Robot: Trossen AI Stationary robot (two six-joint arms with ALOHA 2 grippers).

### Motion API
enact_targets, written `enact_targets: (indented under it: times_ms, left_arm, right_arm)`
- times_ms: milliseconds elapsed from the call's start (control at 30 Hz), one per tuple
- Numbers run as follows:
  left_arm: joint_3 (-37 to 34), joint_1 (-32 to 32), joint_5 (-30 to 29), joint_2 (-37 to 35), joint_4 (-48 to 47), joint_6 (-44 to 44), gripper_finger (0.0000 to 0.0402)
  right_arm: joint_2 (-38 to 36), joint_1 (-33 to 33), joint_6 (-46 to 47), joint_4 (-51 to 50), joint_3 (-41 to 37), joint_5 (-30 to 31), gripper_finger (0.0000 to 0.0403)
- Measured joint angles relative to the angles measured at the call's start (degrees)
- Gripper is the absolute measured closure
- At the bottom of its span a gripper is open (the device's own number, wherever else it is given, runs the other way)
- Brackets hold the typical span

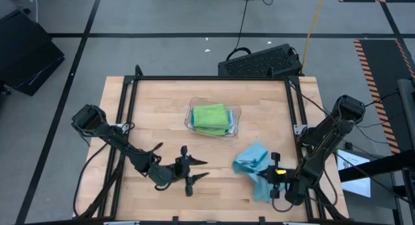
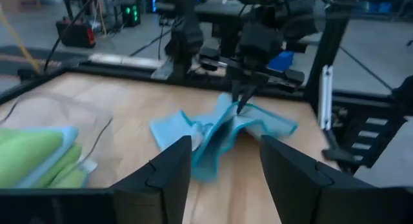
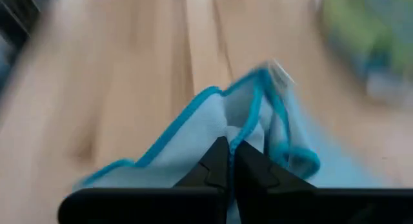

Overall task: Fold microfiber towels
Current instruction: Fold the blue microfiber cloth

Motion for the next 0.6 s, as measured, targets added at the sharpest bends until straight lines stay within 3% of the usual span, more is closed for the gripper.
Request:
enact_targets:
  times_ms: [200, 333, 433, 600]
  left_arm:
    - [10.3, -3.0, -2.1, 6.8, -0.5, 7.9, 0.0215]
    - [18.3, -3.4, -2.4, 12.5, -1.6, 14.6, 0.0215]
    - [23.7, -3.1, -2.9, 15.4, -5.1, 17.3, 0.0215]
    - [29.8, -2.4, -3.6, 16.8, -10.1, 20.5, 0.0215]
  right_arm:
    - [-2.9, 0.0, -19.7, 9.3, 6.4, 12.4, 0.0399]
    - [-4.9, 0.0, -35.2, 20.8, 7.6, 19.2, 0.0399]
    - [-6.3, -0.1, -45.2, 28.7, 7.6, 20.1, 0.0399]
    - [-6.8, -1.2, -52.1, 39.5, 5.8, 26.0, 0.0399]
